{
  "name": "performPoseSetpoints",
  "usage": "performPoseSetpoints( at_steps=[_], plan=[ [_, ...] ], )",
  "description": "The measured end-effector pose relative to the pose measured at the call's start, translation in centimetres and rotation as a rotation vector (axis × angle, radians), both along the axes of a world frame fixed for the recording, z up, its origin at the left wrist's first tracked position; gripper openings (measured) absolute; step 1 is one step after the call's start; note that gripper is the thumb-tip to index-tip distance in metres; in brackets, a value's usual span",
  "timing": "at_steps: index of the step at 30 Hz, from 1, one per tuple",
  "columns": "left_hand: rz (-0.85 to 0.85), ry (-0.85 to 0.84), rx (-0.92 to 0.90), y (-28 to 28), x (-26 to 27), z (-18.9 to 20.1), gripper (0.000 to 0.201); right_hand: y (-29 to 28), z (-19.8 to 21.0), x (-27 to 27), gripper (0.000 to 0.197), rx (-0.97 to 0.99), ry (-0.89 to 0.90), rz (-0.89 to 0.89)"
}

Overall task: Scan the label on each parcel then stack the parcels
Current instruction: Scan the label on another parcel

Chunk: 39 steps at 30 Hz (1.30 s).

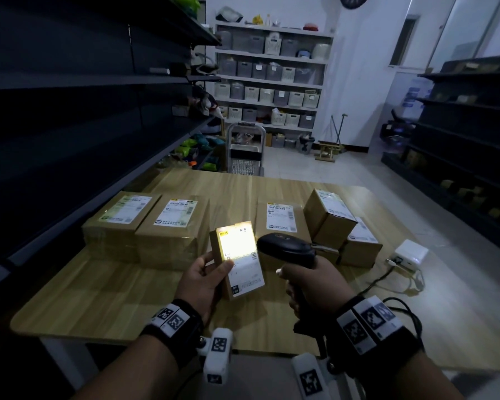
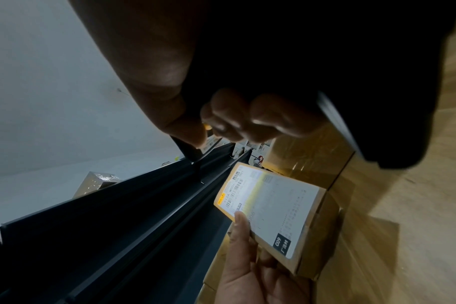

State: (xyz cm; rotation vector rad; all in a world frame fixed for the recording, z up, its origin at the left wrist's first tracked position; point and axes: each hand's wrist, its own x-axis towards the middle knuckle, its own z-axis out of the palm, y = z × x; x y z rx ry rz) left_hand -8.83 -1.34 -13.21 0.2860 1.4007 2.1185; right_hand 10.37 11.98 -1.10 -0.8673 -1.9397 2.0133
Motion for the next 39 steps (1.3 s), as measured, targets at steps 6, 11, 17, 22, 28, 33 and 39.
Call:
performPoseSetpoints(
  at_steps=[6,11,17,22,28,33,39],
  plan=[
    [0.007,-0.015,0.021,0.2,0.1,0.0,0.064,-0.4,0.4,0.7,0.01,-0.047,0.008,-0.024],
    [0.022,-0.015,0.027,0.3,0.2,0.1,0.055,-0.6,0.6,1.4,0.007,-0.008,-0.001,-0.026],
    [0.014,-0.004,0.011,0.1,0.2,0.3,0.063,-0.5,-0.1,1.5,0.014,0.003,-0.034,-0.06],
    [0.026,-0.006,0.002,0.1,0.5,0.5,0.063,-0.5,-0.3,1.6,0.014,-0.005,-0.007,-0.049],
    [0.019,-0.018,-0.018,-0.2,0.6,0.9,0.059,0.9,-1.1,1.4,0.015,-0.153,0.114,-0.084],
    [0.05,0.004,-0.08,-0.6,1.1,1.2,0.064,3.6,-3.6,1.3,0.019,-0.483,0.243,-0.188],
    [0.093,0.094,-0.101,0.3,2.2,5.3,0.042,7.5,-7.3,1.7,0.043,-0.682,0.415,-0.232]
  ],
)
